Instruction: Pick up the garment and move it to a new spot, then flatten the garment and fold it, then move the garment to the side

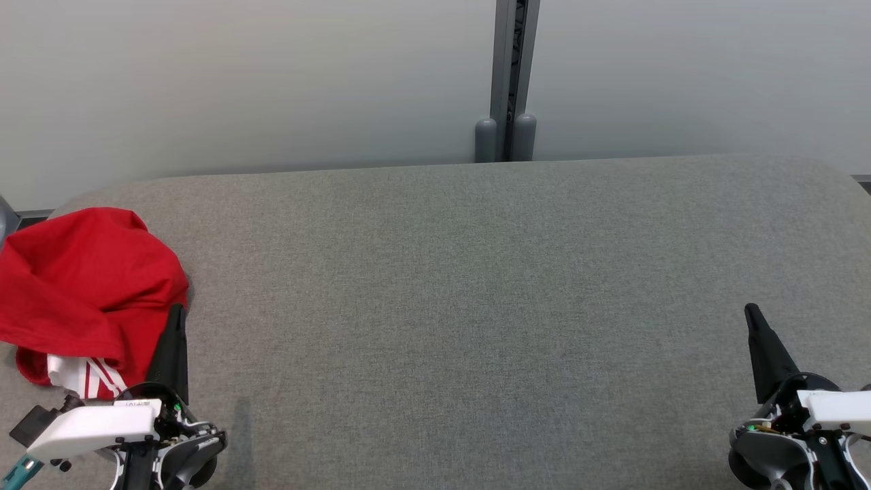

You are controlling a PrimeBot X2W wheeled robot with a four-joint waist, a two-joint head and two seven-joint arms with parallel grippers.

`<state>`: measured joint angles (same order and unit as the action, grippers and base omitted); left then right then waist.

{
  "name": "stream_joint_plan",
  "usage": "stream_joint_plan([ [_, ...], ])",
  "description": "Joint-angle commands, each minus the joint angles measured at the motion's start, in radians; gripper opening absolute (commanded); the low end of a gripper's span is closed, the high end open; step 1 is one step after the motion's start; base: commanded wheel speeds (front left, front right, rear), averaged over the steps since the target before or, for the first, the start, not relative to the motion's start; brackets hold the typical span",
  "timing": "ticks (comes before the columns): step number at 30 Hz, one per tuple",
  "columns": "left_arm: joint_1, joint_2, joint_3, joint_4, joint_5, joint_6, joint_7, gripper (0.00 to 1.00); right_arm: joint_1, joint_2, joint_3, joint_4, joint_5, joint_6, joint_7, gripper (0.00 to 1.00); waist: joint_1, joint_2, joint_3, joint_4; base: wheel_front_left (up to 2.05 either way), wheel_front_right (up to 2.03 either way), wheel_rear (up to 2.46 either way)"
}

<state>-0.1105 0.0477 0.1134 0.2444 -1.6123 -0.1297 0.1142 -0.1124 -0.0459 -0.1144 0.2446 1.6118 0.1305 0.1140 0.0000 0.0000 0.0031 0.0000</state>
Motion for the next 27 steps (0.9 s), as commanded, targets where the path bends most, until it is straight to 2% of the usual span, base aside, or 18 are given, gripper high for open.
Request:
stream_joint_plan([
  [1,0.005,0.005,0.003,-0.002,-0.001,-0.003,0.003,0.00,0.009,-0.009,0.000,-0.003,0.002,0.000,0.003,0.00,0.0000,0.0000,0.000,0.000,0.00,0.00,0.00],
  [24,0.005,0.005,0.003,-0.002,-0.001,-0.003,0.003,0.00,0.009,-0.009,0.000,-0.003,0.002,0.000,0.003,0.00,0.0000,0.0000,0.000,0.000,0.00,0.00,0.00],
  [25,0.000,0.000,0.000,0.001,0.000,0.000,0.000,1.00,0.000,0.000,0.000,0.001,0.000,0.000,0.000,1.00,0.0000,0.0000,0.000,0.000,0.00,0.00,0.00],
  [27,0.008,-0.006,-0.002,0.018,0.000,0.000,-0.001,1.00,0.007,0.008,0.000,0.015,0.000,0.000,0.000,1.00,0.0000,0.0000,0.000,0.000,0.00,0.00,0.00],
])
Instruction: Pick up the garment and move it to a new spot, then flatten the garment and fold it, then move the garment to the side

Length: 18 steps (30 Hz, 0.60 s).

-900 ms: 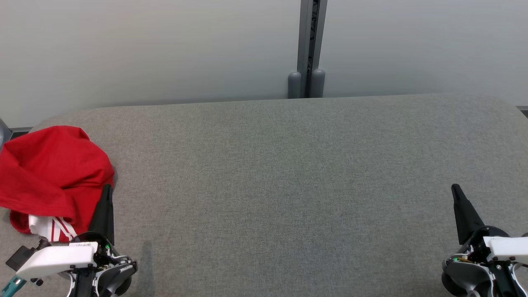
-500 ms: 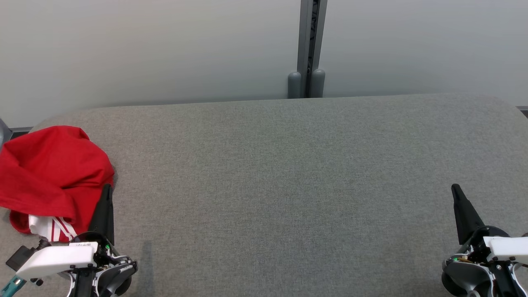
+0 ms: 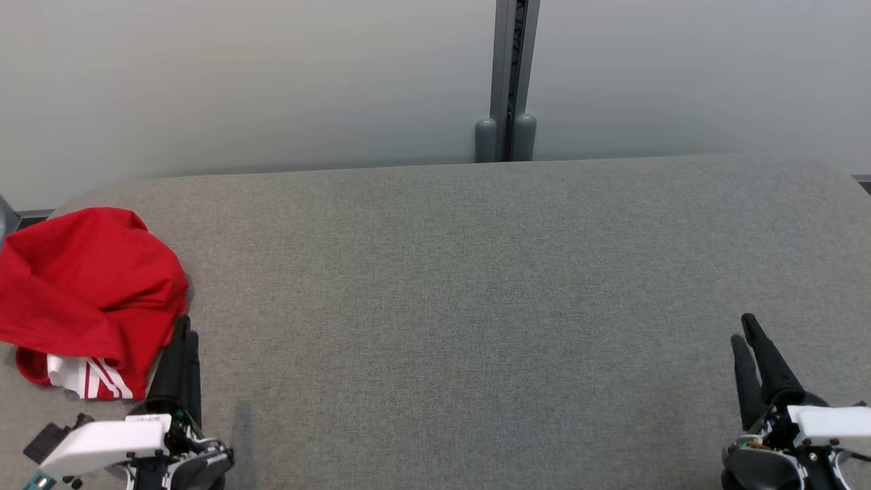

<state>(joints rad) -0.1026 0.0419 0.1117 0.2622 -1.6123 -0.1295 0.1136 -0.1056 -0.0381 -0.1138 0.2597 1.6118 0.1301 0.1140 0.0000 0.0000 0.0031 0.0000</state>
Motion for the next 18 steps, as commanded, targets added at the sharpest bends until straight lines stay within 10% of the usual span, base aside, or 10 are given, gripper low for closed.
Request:
stream_joint_plan([
  [1,0.007,-0.003,-0.001,0.010,0.000,0.000,-0.001,1.00,0.008,0.004,0.000,0.010,0.000,-0.001,0.000,1.00,0.0000,0.0000,0.000,0.000,0.00,0.00,0.00],
  [18,-0.019,0.002,-0.023,0.041,0.304,0.004,-0.084,1.00,-0.015,-0.034,0.051,0.022,-0.259,0.000,-0.084,1.00,0.0000,0.0000,0.009,-0.003,0.00,0.00,0.00],
])
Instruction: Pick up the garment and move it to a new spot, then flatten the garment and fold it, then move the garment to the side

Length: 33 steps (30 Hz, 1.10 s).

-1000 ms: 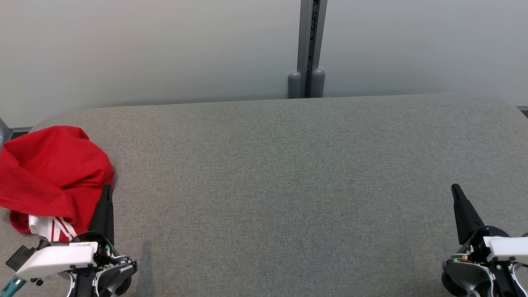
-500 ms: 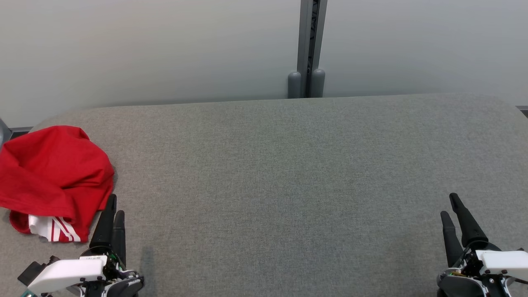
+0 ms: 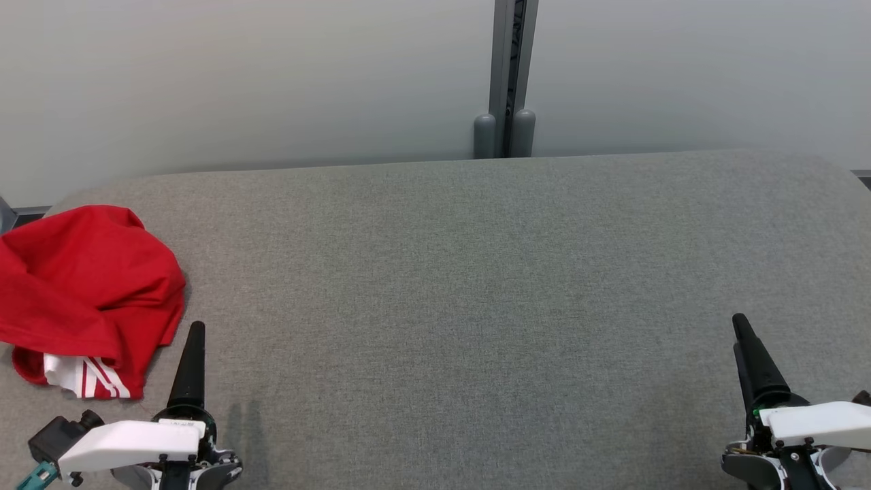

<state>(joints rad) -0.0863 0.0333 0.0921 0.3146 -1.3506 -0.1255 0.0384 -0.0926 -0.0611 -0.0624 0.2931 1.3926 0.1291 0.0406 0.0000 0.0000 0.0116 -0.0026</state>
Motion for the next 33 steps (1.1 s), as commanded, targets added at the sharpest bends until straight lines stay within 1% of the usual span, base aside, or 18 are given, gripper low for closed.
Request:
stream_joint_plan([
  [1,-0.036,0.011,-0.007,-0.010,0.068,0.002,-0.013,1.00,-0.029,-0.010,0.000,-0.010,-0.063,0.001,-0.015,1.00,0.0000,0.0000,0.001,0.000,0.00,0.00,0.00],
  [6,-0.038,0.011,-0.022,0.001,0.185,0.013,-0.035,1.00,-0.034,-0.004,-0.003,0.008,-0.182,0.001,-0.037,1.00,0.0000,0.0000,0.003,-0.001,0.00,0.00,0.00],
  [14,-0.040,0.012,-0.037,0.025,0.336,0.033,-0.067,1.00,-0.040,0.001,-0.003,0.033,-0.339,0.001,-0.069,1.00,0.0000,0.0000,0.005,-0.002,0.00,0.00,0.00],
  [15,-0.040,0.012,-0.037,0.025,0.336,0.033,-0.067,1.00,-0.040,0.001,-0.003,0.033,-0.339,0.001,-0.069,1.00,0.0000,0.0000,0.005,-0.002,0.00,0.00,0.00],
  [20,-0.044,0.014,-0.043,0.038,0.419,0.046,-0.085,1.00,-0.043,0.002,-0.003,0.051,-0.419,0.001,-0.088,1.00,0.0000,0.0000,0.006,-0.003,0.00,0.00,0.00],
  [26,-0.046,0.019,-0.051,0.053,0.519,0.077,-0.106,1.00,-0.046,-0.001,0.005,0.065,-0.507,0.001,-0.109,1.00,0.0000,0.0000,0.006,-0.003,0.00,0.00,0.00],
  [27,-0.047,0.021,-0.055,0.059,0.551,0.086,-0.113,1.00,-0.049,-0.001,0.008,0.070,-0.535,0.001,-0.116,1.00,0.0000,0.0000,0.006,-0.003,0.00,0.00,0.00],
  [33,-0.051,0.031,-0.071,0.054,0.635,0.103,-0.133,1.00,-0.061,-0.001,0.021,0.077,-0.605,0.001,-0.135,1.00,0.0000,0.0000,0.008,-0.004,0.00,0.00,0.00],
])
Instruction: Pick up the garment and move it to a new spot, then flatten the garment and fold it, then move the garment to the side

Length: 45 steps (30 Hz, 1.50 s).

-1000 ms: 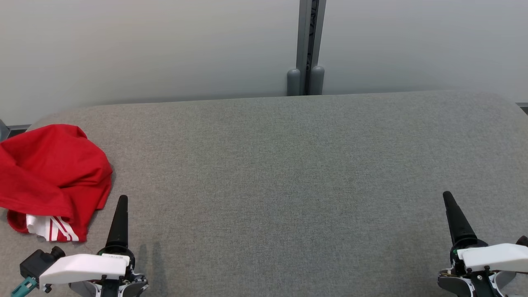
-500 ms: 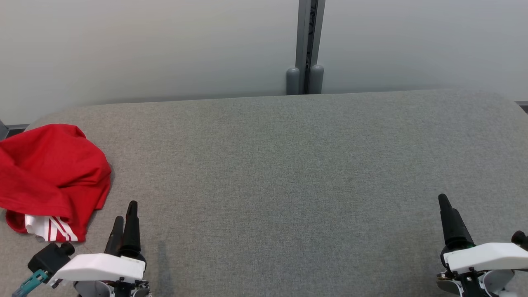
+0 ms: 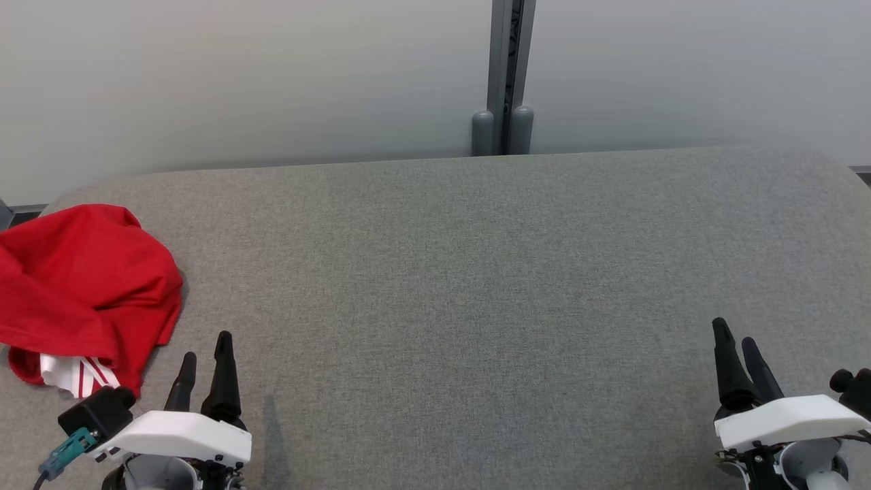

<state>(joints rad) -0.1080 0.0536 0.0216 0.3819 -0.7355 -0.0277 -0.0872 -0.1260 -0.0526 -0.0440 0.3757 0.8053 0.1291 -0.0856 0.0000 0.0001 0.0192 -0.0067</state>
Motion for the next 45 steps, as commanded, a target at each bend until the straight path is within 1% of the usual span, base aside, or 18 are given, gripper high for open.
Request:
stream_joint_plan([
  [1,-0.029,0.014,-0.002,-0.013,0.033,0.008,-0.010,1.00,-0.030,-0.011,0.005,-0.007,-0.030,0.001,-0.012,1.00,0.0000,-0.0001,0.000,0.000,0.00,0.00,0.00],
  [9,-0.032,0.032,-0.022,-0.001,0.139,0.039,-0.034,1.00,-0.036,-0.013,0.011,-0.010,-0.133,0.001,-0.036,1.00,0.0000,-0.0001,-0.002,-0.002,0.00,0.00,0.00],
  [23,-0.014,0.043,-0.052,0.043,0.289,0.082,-0.073,1.00,-0.027,-0.011,0.014,0.044,-0.305,0.002,-0.074,1.00,0.0000,-0.0001,-0.003,-0.004,0.00,0.00,0.00],
  [34,-0.021,0.047,-0.057,0.048,0.376,0.107,-0.097,1.00,-0.039,-0.010,0.016,0.056,-0.406,0.002,-0.099,1.00,0.0000,-0.0001,0.003,-0.005,0.00,0.00,0.00],
  [45,-0.025,0.049,-0.069,0.065,0.479,0.118,-0.121,1.00,-0.052,-0.009,0.008,0.084,-0.509,0.002,-0.124,1.00,0.0000,-0.0001,0.008,-0.004,0.00,0.00,0.00],
])
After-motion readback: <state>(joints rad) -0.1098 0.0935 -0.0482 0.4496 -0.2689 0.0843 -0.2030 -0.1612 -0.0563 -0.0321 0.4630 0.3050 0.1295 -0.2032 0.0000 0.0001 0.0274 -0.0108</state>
